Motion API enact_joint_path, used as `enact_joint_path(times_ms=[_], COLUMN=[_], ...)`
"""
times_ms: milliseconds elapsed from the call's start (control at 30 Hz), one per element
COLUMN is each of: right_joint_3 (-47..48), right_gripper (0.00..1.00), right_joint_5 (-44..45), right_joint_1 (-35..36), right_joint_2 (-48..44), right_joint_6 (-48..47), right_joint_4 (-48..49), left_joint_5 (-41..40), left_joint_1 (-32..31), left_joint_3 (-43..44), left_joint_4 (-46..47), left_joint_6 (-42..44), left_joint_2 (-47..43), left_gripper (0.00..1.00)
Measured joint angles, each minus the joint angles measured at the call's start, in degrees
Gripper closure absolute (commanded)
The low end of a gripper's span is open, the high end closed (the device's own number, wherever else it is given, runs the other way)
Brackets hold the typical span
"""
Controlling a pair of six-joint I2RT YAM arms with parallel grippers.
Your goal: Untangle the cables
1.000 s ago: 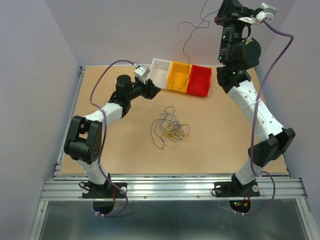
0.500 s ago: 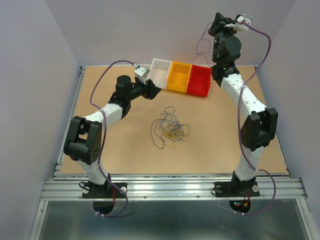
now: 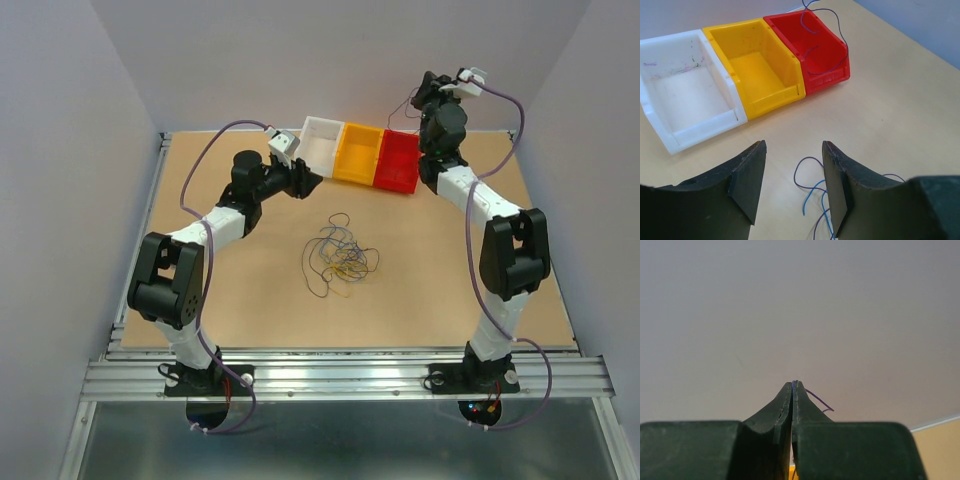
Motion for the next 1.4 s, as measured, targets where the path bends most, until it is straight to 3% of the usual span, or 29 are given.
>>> enact_joint_path(times_ms=[533, 1067, 1400], right_joint_3=[-8.8, -13.2, -2.6], right_gripper=[0.99, 0.99, 0.99], right_joint_5=[4.7, 5.6, 2.7], right_joint_1=[0.0, -1.2, -1.6], right_joint_2=[0.8, 10.2, 18.6], right_joint_6=[-0.1, 0.2, 3.3], right_joint_4=[1.5, 0.9, -15.9], left_joint_5=[0.0, 0.1, 0.3], left_joint_1=[0.0, 0.0, 0.0], left_joint_3=[-0.8, -1.5, -1.6], left_joint_4=[0.4, 0.9, 0.9], left_joint_6=[0.0, 0.0, 0.0], left_joint_2=[-0.1, -0.7, -0.7], left_gripper=[0.4, 0.4, 0.4])
